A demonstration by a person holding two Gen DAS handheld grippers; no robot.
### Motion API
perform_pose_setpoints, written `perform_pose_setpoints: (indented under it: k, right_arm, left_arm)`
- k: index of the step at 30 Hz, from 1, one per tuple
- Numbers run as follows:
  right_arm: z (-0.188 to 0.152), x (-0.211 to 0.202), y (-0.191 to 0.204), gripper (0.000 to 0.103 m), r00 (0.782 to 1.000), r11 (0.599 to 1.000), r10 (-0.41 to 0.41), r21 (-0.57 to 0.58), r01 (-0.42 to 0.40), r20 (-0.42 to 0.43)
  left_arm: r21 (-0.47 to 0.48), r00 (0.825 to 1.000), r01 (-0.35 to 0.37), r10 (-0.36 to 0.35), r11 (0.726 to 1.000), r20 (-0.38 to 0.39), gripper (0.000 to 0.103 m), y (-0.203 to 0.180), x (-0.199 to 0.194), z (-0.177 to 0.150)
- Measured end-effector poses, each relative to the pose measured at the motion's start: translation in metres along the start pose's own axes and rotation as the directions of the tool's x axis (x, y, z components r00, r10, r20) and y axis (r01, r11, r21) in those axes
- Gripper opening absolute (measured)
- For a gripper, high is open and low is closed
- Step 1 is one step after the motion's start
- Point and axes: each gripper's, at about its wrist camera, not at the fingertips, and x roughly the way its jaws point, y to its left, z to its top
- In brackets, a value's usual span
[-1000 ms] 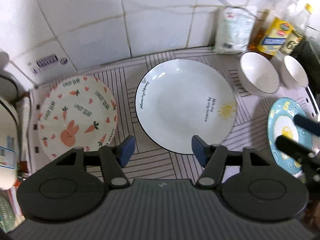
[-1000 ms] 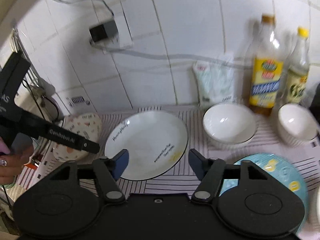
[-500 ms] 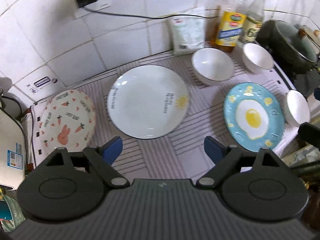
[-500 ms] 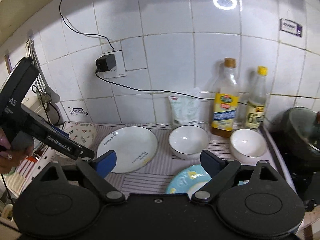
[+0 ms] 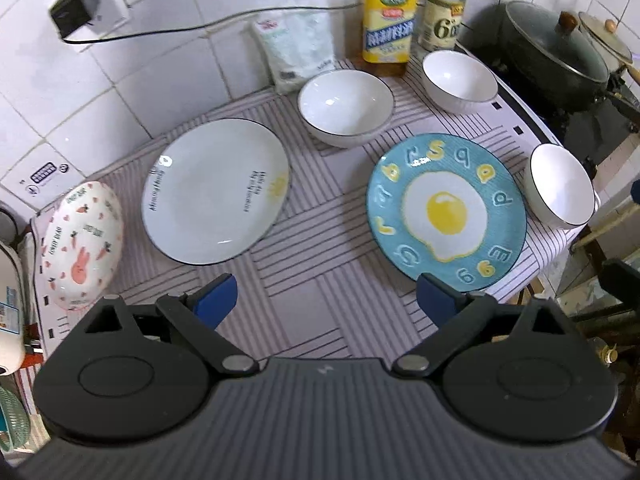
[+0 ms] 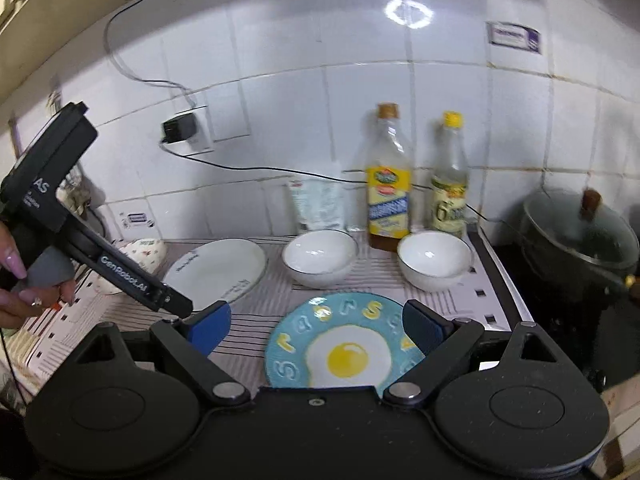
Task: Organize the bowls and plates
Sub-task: 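Move both grippers to the rim of the blue fried-egg plate, then grasp the rim of the blue fried-egg plate with both grippers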
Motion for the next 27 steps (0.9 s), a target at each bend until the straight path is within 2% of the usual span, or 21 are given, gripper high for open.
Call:
perform_pose_setpoints:
  k: [2, 5, 9, 11, 14, 17, 20, 22, 26, 27]
  right_arm:
    - [-0.013, 0.007, -0.012, 0.094, 1.0, 1.0, 0.0, 0.023, 0.0, -0.004]
    - [-0.032, 0.025, -0.025, 0.093, 0.998, 0.998, 0.026, 0.057, -0.023, -0.057]
    - [-0.054, 0.048, -0.035, 0.091, 0.992, 0.997, 0.056, 0.056, -0.05, -0.114]
    - [-0.063, 0.06, -0.039, 0.09, 0.988, 0.997, 0.062, 0.057, -0.054, -0.139]
    - [-0.075, 0.077, -0.049, 0.087, 0.983, 0.99, 0.077, 0.127, -0.056, -0.167]
    - [-0.085, 0.092, -0.061, 0.078, 0.979, 0.972, 0.087, 0.23, -0.043, -0.186]
    - [-0.093, 0.104, -0.069, 0.071, 0.978, 0.956, 0.087, 0.293, -0.029, -0.189]
    - [-0.099, 0.107, -0.074, 0.065, 0.982, 0.941, 0.083, 0.337, -0.023, -0.167]
    - [-0.103, 0.112, -0.076, 0.052, 0.986, 0.928, 0.074, 0.371, -0.013, -0.149]
    - [-0.103, 0.113, -0.076, 0.049, 0.986, 0.927, 0.076, 0.374, -0.016, -0.146]
  left_arm:
    - [-0.012, 1.0, 0.023, -0.023, 1.0, 0.004, 0.097, -0.007, 0.008, 0.0]
    - [-0.049, 0.998, 0.062, -0.063, 0.997, -0.016, 0.097, -0.015, 0.025, 0.001]
    - [-0.035, 0.999, 0.035, -0.036, 0.999, -0.031, 0.096, -0.027, 0.052, 0.002]
    - [-0.039, 0.998, 0.046, -0.048, 0.998, -0.045, 0.096, -0.03, 0.068, 0.003]
    - [-0.066, 0.997, 0.049, -0.052, 0.997, -0.053, 0.095, -0.031, 0.088, 0.003]
    - [-0.099, 0.997, 0.051, -0.057, 0.994, -0.056, 0.093, -0.029, 0.105, 0.003]
    - [-0.153, 0.994, 0.06, -0.072, 0.986, -0.077, 0.083, -0.024, 0.121, 0.004]
    - [-0.182, 0.992, 0.084, -0.1, 0.98, -0.079, 0.07, -0.022, 0.129, 0.004]
    - [-0.211, 0.991, 0.092, -0.11, 0.973, -0.079, 0.058, -0.02, 0.14, 0.003]
    - [-0.21, 0.99, 0.1, -0.118, 0.973, -0.073, 0.051, -0.02, 0.142, 0.002]
